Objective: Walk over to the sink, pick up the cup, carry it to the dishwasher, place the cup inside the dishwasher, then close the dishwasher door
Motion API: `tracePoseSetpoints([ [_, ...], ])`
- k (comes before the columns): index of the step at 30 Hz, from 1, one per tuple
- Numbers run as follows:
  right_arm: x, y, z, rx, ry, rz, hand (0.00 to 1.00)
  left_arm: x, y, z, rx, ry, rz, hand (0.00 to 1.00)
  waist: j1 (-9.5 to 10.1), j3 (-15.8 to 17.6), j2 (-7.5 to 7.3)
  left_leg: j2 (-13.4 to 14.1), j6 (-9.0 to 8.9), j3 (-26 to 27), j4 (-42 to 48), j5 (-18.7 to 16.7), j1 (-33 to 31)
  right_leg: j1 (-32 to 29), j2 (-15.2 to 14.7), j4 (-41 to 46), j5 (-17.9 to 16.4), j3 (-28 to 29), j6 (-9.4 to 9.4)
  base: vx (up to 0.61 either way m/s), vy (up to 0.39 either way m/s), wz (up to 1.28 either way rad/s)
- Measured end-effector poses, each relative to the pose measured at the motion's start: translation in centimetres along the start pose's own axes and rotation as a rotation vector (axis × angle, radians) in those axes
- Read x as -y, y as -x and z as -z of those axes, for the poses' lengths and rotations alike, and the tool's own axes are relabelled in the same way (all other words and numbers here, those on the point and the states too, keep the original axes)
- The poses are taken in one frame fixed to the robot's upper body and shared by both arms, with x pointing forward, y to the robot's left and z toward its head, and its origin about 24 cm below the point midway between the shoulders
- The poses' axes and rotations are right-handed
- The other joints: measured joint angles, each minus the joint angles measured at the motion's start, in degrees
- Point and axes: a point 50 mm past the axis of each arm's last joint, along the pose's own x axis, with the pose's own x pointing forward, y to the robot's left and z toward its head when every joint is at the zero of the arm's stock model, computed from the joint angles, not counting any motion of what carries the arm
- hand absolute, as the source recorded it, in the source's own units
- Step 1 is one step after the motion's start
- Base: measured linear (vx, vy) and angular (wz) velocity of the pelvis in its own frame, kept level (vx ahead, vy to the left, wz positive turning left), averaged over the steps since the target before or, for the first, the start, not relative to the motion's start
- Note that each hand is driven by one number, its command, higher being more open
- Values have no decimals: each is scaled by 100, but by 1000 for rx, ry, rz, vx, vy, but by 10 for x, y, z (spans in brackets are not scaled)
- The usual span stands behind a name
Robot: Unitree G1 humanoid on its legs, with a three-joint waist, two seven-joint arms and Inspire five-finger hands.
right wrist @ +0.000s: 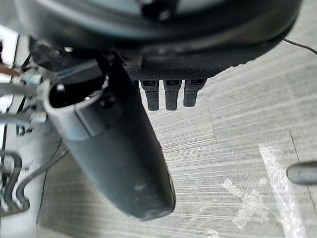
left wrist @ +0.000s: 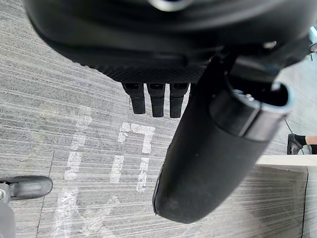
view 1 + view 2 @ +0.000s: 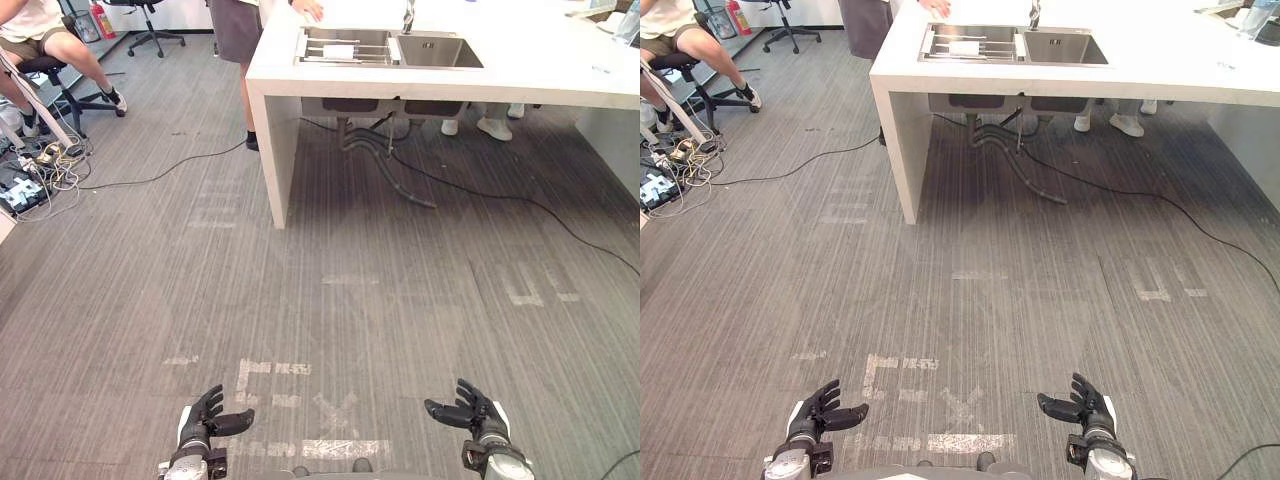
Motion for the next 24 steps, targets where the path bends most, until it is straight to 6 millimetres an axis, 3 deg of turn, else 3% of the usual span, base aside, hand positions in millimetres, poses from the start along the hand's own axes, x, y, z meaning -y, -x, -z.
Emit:
tracePoseSetpoints([
  [9,9,1,8,-35,-89,44,90,-9,4,11,-32,23,-30,90,-27,-8,14,5,12,0,73,3,-3,-10,-1,108,-1,-22,-7,-48,-3,2],
  [15,12,3,17,-71,-99,58,90,-10,7,20,-64,44,-36,90,-28,-30,28,4,129,-3,-12,79,-8,-47,5,115,18,-64,-32,-23,0,1],
  [24,10,1,12,-59,-128,62,90,-5,7,20,-69,66,-27,90,-21,-36,30,2,147,94,-140,99,-13,-113,11,31,31,18,-23,28,7,-4],
])
